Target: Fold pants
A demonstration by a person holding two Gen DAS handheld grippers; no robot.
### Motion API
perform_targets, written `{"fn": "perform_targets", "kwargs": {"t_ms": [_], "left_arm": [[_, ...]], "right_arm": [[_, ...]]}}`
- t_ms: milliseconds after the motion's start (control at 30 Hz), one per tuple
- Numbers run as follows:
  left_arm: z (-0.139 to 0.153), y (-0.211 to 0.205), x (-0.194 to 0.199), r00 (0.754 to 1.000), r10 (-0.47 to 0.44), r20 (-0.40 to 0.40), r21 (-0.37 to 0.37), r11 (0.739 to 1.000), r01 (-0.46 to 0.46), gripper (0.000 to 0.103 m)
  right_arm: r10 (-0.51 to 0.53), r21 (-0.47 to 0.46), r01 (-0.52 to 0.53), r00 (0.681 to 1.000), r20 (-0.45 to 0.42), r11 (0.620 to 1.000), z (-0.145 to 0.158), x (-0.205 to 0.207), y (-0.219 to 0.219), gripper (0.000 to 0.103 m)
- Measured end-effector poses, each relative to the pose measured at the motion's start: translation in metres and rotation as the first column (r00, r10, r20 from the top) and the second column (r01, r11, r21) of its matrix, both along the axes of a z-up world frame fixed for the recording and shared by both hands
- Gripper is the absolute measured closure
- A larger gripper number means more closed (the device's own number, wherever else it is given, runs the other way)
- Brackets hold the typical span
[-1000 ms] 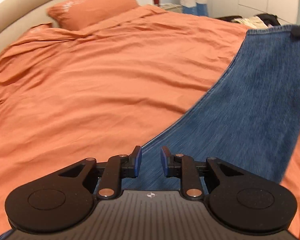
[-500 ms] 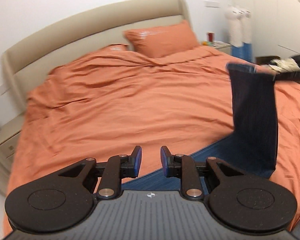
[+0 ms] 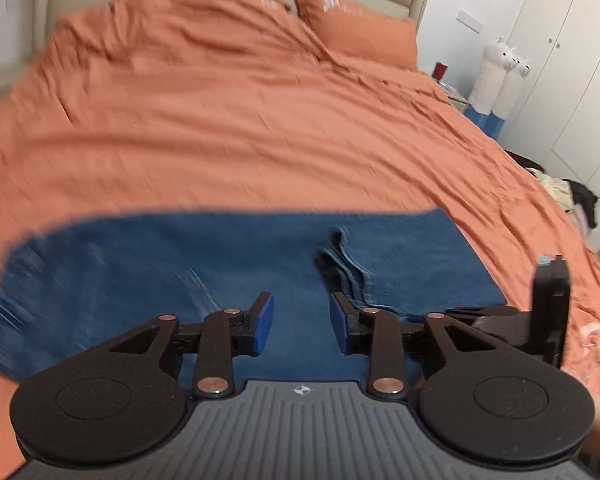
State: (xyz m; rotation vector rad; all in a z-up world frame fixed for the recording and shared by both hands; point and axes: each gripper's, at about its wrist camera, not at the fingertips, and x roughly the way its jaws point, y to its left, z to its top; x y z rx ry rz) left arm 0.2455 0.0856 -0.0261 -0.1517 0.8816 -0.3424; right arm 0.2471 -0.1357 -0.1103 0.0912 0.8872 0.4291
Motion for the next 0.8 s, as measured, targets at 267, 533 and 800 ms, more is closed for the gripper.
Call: {"fn": "perform_targets", "kwargs": {"t_ms": [267, 533, 800], "left_arm": [[-0.037, -0.008, 0.012, 0.999, 0.001, -0.05, -0.135, 0.991, -0.008, 0.04], [-0.076, -0.027, 0.061, 0.987, 0.029, -0.156, -0.294, 0.953, -0.074, 0.03], [-0.144, -0.03, 0.11, 0.949, 0.065, -0.307, -0.479, 0.851, -0.214, 0.031]], "right_arm": [[0.017, 0.025, -0.015, 0.996, -0.086, 1.0, -0.005, 0.003, -0.009, 0.059], [0.015, -0.132, -0.014, 1.0, 0.004, 0.991, 0.037, 0.017, -0.052, 0.046], [-0.085, -0.227, 0.092, 0.996, 0.041, 0.969, 0.019, 0.047, -0.117, 0.057]]}}
